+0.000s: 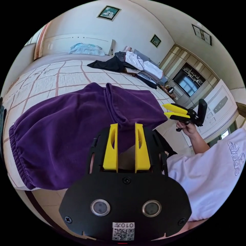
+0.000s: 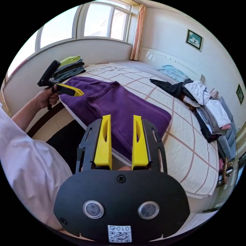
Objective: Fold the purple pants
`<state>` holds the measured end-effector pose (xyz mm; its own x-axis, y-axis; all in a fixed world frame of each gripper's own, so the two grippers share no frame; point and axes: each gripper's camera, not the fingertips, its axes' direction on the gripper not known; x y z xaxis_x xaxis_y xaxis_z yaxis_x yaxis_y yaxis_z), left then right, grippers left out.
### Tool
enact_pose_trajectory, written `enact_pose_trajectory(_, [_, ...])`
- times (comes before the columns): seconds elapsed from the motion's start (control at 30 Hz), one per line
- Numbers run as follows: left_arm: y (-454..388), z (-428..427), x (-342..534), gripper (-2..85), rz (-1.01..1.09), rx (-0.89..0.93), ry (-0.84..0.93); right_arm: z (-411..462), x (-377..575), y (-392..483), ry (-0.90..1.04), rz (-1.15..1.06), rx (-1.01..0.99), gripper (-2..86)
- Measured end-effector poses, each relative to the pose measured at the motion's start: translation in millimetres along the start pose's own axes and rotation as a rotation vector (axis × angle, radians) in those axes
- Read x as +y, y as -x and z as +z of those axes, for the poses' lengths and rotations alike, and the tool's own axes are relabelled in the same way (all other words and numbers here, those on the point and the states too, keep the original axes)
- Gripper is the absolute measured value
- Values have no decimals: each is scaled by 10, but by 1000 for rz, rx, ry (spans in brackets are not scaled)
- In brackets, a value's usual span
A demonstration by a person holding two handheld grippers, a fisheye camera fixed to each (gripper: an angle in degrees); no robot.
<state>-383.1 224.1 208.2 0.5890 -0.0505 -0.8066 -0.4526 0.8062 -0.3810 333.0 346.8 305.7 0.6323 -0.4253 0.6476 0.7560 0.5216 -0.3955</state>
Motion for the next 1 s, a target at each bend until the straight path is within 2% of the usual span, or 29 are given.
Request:
enact_pose_trajectory(0.13, [102, 110, -190, 118, -116, -14, 14, 12, 300, 47, 42, -10, 27, 124])
enact_pose_trajectory(0.27, [172, 247, -284, 125, -190, -22, 86, 107, 280, 340, 63, -140, 133, 117])
enact_pose_trajectory(0.43, [267, 307, -297, 110, -257, -46, 95, 358, 150, 504, 123, -248, 302, 95])
enact_pose_trajectory(0.63, [260, 257, -336, 70, -222, -24, 109, 146, 55, 151, 89, -133, 153, 63])
enact_pose_trajectory(0.77, [104, 31, -280, 63, -145, 66, 80, -204, 64, -228, 10, -48, 69, 60])
enact_pose_trajectory(0.83, [150, 76, -190, 61, -155, 33, 100, -70, 83, -270, 61, -87, 4, 62])
enact_pose_trajectory(0.9, [324, 220, -70, 60, -198, 10, 131, 251, 127, -231, 196, -148, -45, 69])
enact_pose_trajectory(1.0, [548, 261, 145, 61, -279, 124, 87, 184, 181, -325, 152, -116, -66, 78])
